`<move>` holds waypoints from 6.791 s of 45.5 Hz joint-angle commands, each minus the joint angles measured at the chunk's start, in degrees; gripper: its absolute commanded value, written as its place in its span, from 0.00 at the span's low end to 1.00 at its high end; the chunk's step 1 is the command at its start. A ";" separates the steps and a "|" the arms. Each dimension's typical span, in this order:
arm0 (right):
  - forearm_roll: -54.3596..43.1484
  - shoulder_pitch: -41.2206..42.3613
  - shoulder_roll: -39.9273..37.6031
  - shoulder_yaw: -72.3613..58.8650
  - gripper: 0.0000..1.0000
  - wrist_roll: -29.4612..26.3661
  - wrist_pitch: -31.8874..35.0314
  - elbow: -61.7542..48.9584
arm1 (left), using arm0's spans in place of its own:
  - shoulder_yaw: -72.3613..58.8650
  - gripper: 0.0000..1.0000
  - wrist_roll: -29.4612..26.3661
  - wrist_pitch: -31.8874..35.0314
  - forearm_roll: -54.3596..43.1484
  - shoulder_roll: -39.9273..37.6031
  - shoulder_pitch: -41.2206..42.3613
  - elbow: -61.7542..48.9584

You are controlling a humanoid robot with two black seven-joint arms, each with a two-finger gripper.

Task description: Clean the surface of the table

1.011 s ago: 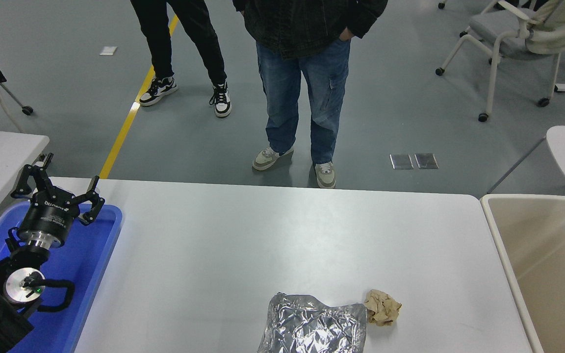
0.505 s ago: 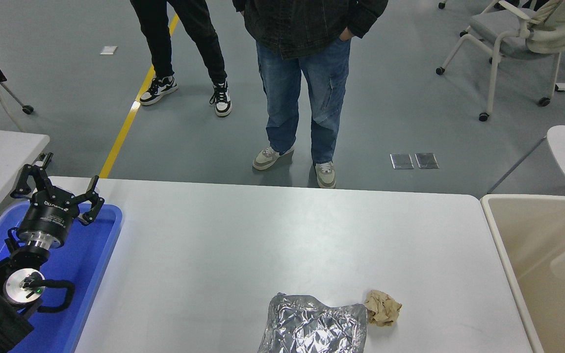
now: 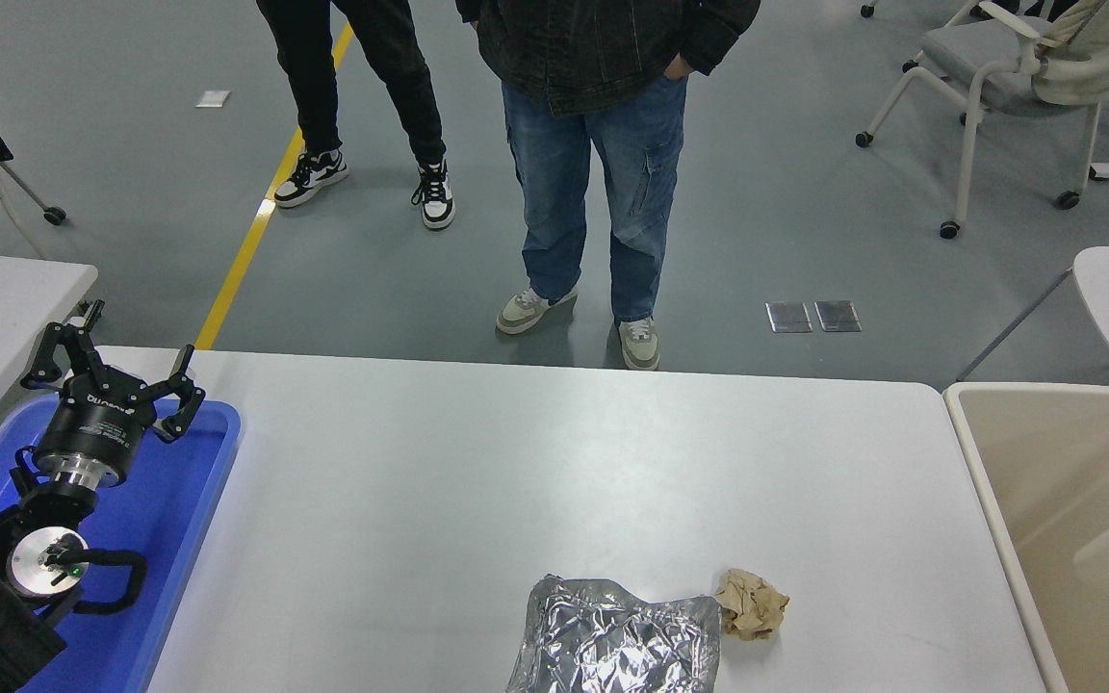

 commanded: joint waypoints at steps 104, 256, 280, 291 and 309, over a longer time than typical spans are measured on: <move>39.23 14.07 -10.51 45.16 0.99 -9.81 -4.16 36.39 | 0.00 1.00 0.00 0.00 0.00 0.00 -0.04 0.00; -34.43 52.48 13.14 -17.33 0.99 -9.28 8.76 72.60 | 0.00 1.00 0.00 0.00 0.00 0.00 -0.04 0.00; -33.37 47.82 -3.64 -16.28 0.99 -9.46 8.58 76.99 | 0.00 1.00 0.00 0.00 0.00 0.00 -0.04 0.00; -33.46 43.96 -17.97 -16.28 0.99 -9.46 8.67 84.11 | 0.00 1.00 0.00 0.00 0.00 0.00 -0.04 0.00; -33.55 38.42 -22.90 -13.12 0.99 -9.46 8.32 85.95 | 0.00 1.00 0.00 0.00 0.00 0.00 -0.04 0.00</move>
